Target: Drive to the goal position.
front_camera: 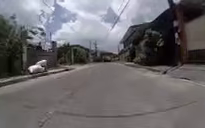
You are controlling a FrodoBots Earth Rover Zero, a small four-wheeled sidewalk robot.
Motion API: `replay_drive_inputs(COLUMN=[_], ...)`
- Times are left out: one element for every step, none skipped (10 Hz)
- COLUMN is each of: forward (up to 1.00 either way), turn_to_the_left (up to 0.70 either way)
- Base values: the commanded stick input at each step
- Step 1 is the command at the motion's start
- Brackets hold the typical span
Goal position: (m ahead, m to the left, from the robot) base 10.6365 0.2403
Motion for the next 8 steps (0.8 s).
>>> replay_drive_inputs(forward=[1.00, 1.00, 1.00, 1.00, 1.00, 1.00, 1.00, 1.00], turn_to_the_left=[-0.40, -0.40, -0.40, -0.40, -0.40, -0.21, 0.00, 0.00])
